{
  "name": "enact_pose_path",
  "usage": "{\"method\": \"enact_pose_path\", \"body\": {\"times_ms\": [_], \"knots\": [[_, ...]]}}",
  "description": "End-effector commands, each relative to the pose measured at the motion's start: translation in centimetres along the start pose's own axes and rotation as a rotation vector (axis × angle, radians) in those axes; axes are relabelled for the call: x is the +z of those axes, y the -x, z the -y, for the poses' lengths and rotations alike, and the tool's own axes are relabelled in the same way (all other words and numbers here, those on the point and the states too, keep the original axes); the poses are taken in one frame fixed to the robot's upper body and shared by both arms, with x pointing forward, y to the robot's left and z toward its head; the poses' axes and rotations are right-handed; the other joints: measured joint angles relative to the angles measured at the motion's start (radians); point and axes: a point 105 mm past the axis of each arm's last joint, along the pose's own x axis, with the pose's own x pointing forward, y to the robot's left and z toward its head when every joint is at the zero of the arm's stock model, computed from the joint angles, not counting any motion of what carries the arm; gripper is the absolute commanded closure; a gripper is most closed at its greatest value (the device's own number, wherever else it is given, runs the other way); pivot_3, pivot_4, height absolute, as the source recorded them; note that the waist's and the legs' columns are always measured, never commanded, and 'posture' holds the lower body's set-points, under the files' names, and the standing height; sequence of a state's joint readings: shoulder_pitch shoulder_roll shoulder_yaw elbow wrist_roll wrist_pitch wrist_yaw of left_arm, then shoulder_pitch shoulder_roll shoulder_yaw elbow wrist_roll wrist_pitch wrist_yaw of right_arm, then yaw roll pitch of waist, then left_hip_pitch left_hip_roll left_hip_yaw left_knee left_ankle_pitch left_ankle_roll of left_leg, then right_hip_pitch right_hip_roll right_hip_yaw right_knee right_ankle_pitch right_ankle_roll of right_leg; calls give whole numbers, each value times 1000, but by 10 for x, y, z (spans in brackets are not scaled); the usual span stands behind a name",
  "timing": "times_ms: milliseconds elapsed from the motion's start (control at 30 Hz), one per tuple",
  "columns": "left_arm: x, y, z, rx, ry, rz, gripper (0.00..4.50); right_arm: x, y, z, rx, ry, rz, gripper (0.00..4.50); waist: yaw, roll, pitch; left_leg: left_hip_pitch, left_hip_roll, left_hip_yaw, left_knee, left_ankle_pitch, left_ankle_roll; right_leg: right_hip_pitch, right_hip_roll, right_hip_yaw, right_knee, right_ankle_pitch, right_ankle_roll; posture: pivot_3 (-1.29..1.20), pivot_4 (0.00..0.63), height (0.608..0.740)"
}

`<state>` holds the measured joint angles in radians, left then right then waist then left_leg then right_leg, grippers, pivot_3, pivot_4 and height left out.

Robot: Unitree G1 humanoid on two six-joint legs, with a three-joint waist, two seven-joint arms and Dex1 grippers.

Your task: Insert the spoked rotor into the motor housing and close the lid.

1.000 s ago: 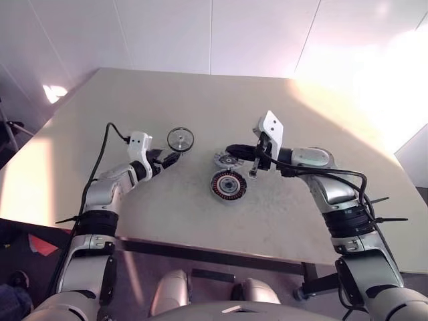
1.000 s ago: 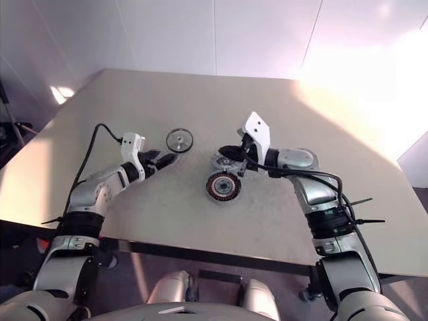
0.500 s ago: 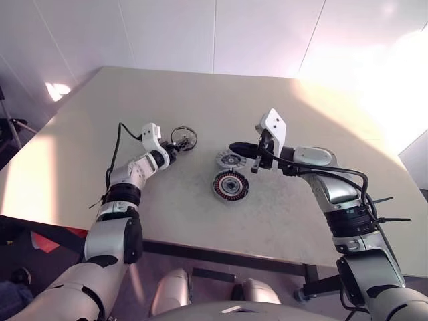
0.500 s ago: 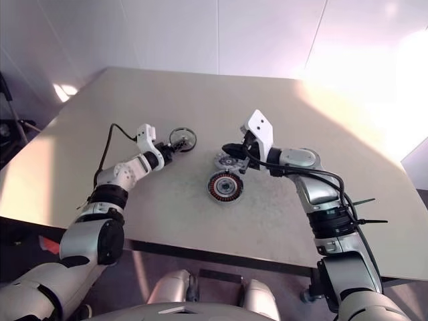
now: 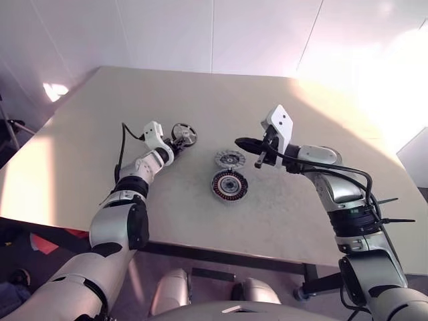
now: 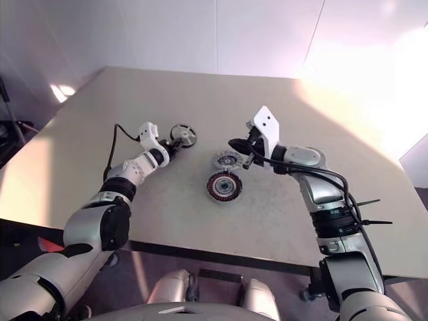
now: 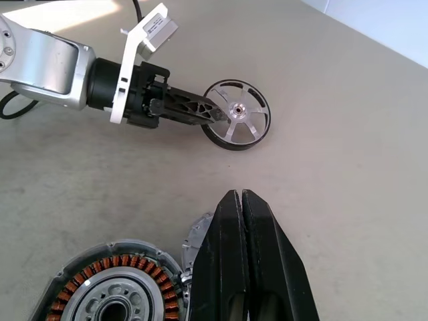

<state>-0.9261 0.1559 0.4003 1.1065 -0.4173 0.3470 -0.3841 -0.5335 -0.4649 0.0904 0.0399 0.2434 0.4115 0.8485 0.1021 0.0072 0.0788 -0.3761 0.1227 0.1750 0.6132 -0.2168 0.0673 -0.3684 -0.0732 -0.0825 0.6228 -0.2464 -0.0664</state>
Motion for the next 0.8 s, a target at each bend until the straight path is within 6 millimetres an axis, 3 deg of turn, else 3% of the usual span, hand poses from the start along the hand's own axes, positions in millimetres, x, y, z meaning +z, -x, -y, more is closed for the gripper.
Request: {"method": "enact_pose_path", "body": {"times_ms": [33,200,333,433,533,667,800], "knots": [[16,2,9,-68,50,50,3252,19,3,10,-44,44,59,4500,0,0,0,0,0,0,0,0,0,0,0,0,0,0,0,0,0,740],[21,16,67,-424,200,19,3252,11,7,24,-106,45,19,4500,5,0,0,-5,0,0,0,0,1,-4,0,0,0,0,0,0,0,740],[10,51,126,-746,265,-122,3252,-16,19,34,-137,96,-125,4500,13,0,0,-8,0,1,1,0,0,-7,-1,-1,0,0,0,0,0,740],[-4,68,141,-818,236,-235,3252,-32,30,35,-137,122,-197,4500,20,0,0,-8,-1,1,2,0,0,-6,-2,-1,0,0,0,0,0,740],[-6,67,130,-756,208,-238,3252,-29,35,39,-160,117,-184,4500,17,0,1,-6,0,1,1,0,1,-6,-1,-1,0,0,0,0,0,740],[-6,50,102,-588,162,-147,3252,-28,34,39,-170,114,-177,4500,12,0,1,-3,0,0,1,0,1,-3,-1,0,1,0,0,0,0,740],[4,20,49,-261,175,13,3252,-27,32,37,-167,109,-168,4500,9,0,1,1,-1,0,1,0,1,2,-1,0,-2,0,0,0,0,740]]}}
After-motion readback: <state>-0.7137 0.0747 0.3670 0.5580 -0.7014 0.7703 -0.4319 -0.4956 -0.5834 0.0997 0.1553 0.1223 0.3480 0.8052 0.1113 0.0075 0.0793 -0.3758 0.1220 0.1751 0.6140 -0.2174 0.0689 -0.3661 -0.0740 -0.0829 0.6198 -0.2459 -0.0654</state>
